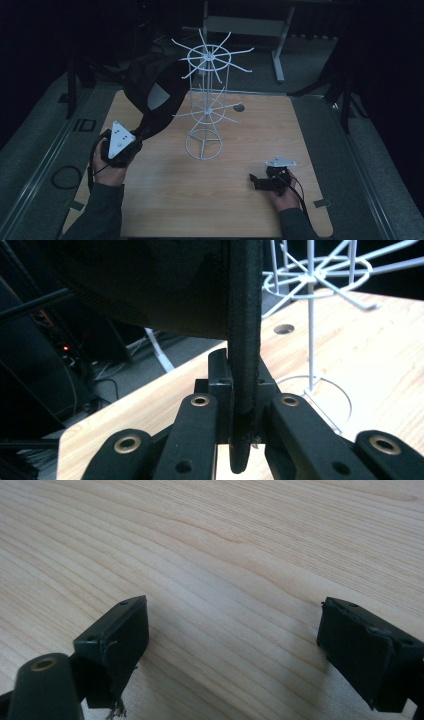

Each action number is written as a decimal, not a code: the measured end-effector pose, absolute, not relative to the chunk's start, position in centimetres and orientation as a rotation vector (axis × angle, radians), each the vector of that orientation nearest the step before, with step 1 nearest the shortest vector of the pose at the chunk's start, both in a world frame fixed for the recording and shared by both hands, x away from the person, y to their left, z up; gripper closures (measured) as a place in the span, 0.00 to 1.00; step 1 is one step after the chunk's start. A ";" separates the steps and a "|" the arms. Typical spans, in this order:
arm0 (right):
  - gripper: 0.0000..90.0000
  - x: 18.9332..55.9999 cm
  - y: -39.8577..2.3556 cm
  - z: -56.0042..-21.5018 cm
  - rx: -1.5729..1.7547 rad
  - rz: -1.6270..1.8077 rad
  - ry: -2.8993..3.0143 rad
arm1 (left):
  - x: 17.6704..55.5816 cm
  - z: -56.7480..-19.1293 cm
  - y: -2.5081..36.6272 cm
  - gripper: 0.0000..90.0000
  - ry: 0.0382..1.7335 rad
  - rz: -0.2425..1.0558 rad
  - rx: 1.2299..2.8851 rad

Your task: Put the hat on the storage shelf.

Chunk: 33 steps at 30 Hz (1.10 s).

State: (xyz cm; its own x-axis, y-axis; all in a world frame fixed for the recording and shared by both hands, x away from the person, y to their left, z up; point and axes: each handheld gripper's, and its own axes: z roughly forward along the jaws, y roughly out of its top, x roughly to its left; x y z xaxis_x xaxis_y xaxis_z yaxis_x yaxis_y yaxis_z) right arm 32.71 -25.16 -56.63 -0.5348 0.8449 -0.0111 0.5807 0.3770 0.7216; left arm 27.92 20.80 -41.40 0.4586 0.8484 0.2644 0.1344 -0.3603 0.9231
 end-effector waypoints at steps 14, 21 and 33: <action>0.15 32.7 -25.2 -56.6 1.239 0.957 2.265 | 27.9 -41.5 21.1 0.69 0.820 0.889 1.780; 0.15 32.7 -25.2 -56.6 1.237 0.956 2.265 | 27.7 -41.5 21.7 0.52 0.848 0.840 1.734; 0.15 32.7 -25.2 -56.6 1.238 0.958 2.262 | 27.4 -41.2 21.9 0.37 0.865 0.767 1.705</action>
State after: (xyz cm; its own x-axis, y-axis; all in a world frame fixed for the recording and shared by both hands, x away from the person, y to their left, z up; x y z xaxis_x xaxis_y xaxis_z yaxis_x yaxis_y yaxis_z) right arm 32.72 -25.15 -56.64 -0.5349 0.8448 -0.0117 0.5797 0.3770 0.7224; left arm 27.44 21.89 -41.16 0.5373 0.8394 0.0822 0.1825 -0.2109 0.9603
